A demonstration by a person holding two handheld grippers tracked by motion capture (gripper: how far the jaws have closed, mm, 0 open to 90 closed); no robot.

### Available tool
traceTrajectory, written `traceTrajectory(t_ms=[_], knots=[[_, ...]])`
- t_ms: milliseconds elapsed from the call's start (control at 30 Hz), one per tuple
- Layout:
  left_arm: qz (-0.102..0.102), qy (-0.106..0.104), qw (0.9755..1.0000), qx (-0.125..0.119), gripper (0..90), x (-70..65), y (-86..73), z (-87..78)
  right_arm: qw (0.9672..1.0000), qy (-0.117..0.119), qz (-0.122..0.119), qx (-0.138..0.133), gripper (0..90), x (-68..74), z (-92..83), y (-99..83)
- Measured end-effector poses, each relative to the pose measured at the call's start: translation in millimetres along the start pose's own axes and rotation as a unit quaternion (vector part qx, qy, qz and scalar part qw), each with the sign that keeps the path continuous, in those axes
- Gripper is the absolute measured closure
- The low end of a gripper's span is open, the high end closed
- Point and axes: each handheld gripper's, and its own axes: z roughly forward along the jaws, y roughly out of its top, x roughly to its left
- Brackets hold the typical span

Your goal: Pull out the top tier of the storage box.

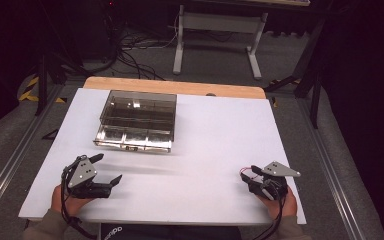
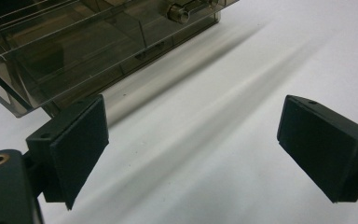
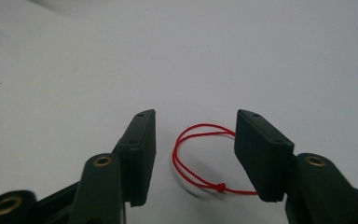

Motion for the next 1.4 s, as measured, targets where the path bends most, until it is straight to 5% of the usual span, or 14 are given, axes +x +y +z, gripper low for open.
traceTrajectory(t_ms=[367,667,967,1400], knots=[[-0.007,0.002,0.9999,-0.007,11.1,1.8,-0.8,-0.5,0.9973,0.019,-0.038,0.06,72.1,8.0,10.4,1.4],[0.003,-0.009,0.9999,0.004,11.1,-1.8,1.0,8.0,0.9969,0.026,-0.039,0.063,89.5,9.2,12.0,1.6],[0.006,-0.006,1.0,0.005,11.0,-0.8,-0.2,5.7,0.9969,0.015,-0.055,0.054,90.0,11.1,9.5,1.0],[0.0,0.008,1.0,0.005,11.2,1.7,-3.0,1.1,0.9992,0.025,-0.031,-0.003,90.0,4.6,-0.3,-0.1]])
